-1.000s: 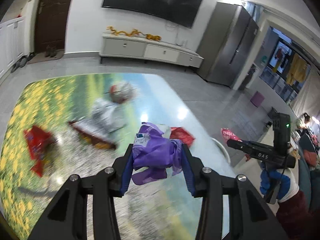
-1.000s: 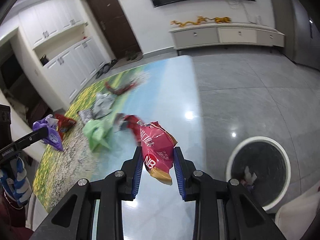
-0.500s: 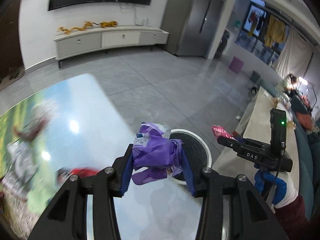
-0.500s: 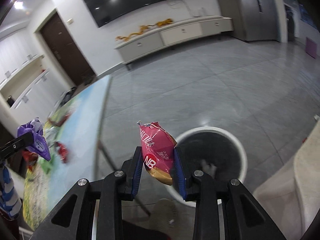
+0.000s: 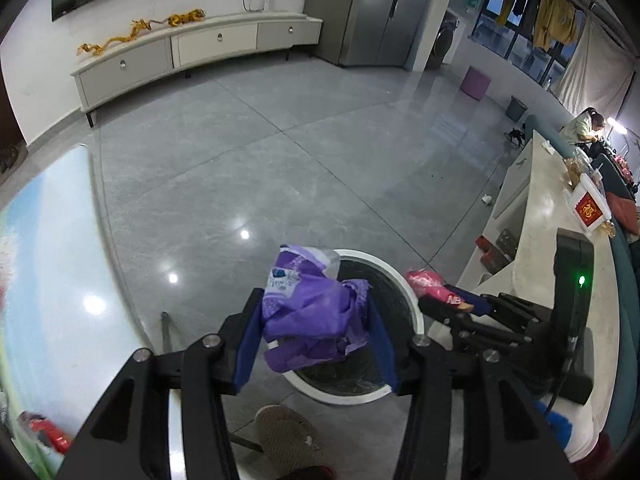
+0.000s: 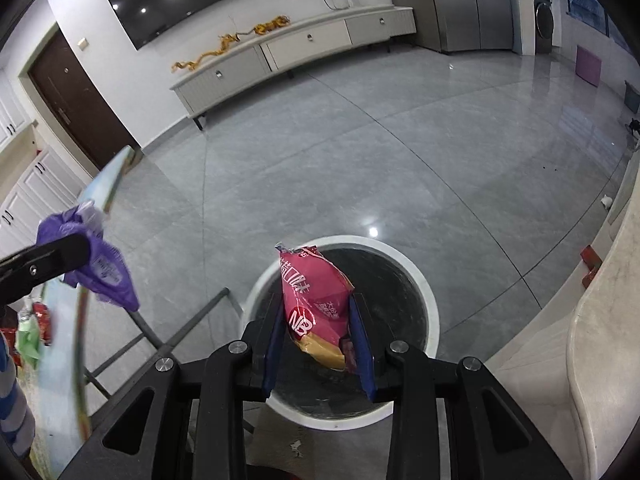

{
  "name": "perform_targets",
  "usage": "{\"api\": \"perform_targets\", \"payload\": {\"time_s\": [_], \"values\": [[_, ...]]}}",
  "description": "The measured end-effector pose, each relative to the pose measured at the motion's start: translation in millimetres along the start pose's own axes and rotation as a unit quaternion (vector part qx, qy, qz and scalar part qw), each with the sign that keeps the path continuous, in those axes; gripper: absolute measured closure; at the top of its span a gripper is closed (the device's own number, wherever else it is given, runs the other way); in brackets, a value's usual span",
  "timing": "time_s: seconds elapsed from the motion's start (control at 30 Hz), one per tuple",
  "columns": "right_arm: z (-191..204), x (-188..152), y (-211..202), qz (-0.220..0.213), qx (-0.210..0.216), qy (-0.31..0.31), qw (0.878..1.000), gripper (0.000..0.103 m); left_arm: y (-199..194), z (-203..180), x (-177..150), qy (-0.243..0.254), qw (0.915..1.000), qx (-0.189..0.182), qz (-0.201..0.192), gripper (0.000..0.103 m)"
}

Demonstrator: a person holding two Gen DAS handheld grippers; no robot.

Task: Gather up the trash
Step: 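Carry both bags to the white bin and open both grippers over it, then move both open grippers back over the table toward the green packet and red wrapper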

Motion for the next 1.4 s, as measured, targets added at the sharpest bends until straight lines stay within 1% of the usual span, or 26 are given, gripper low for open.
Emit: {"api": "perform_targets", "payload": {"time_s": [0.03, 0.07, 0.13, 0.3, 0.47, 0.57, 0.67, 0.8, 0.9, 1.17, 1.4], "values": [[-2.3, -0.9, 2.5, 0.002, -0.006, -0.002, 1.0, 0.068, 6.2, -2.1, 0.0, -0.002, 1.0, -0.004, 0.004, 0.051], [-5.5, -1.6, 5.0, 0.004, -0.014, -0.005, 1.0, 0.056, 11.0, -4.3, 0.5, -0.005, 1.0, -0.006, 0.006, 0.048], [-10.2, -1.8, 7.1, 0.002, -0.028, -0.007, 1.0, 0.041, 16.1, -5.6, 1.1, -0.009, 0.9999, -0.012, 0.008, 0.046], [-21.3, -5.7, 6.8, 0.005, -0.046, -0.005, 0.999, 0.041, 18.7, -12.8, 2.6, -0.021, 0.9993, -0.027, 0.013, 0.045], [-23.5, -10.4, -3.5, 0.001, -0.049, 0.007, 0.999, 0.041, 3.5, -8.7, 1.5, -0.023, 0.9992, -0.031, 0.008, 0.044], [-21.5, -6.9, -11.6, -0.007, -0.047, 0.014, 0.999, 0.041, -6.8, -6.6, 4.3, -0.029, 0.9992, -0.028, -0.003, 0.044], [-15.3, 0.6, -21.9, -0.02, -0.044, 0.015, 0.999, 0.041, -25.3, -2.1, 10.0, -0.03, 0.999, -0.02, -0.026, 0.045], [-0.2, 13.2, -43.2, -0.044, -0.037, 0.005, 0.998, 0.041, -58.5, 8.8, 19.1, -0.032, 0.9969, -0.005, -0.071, 0.045], [15.0, 24.2, -60.5, -0.064, -0.029, -0.003, 0.998, 0.041, -81.8, 14.3, 22.6, -0.024, 0.9953, 0.004, -0.094, 0.044], [67.9, 47.3, -102.8, -0.109, 0.002, -0.031, 0.994, 0.041, -142.3, 35.3, 15.4, -0.009, 0.9921, 0.014, -0.124, 0.044], [113.5, 56.0, -129.4, -0.134, 0.027, -0.06, 0.989, 0.041, -193.1, 69.9, 3.8, -0.028, 0.9872, 0.032, -0.154, 0.044]]}}
Point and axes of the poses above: each gripper's, at about its wrist camera, not at the fingertips, and y roughly the way its jaws point, z to its left, x to its top, the point moved 9 cm from there along y, roughly the way its jaws point, and after that the axes turned 14 degrees about -z, right-handed, at the moved point
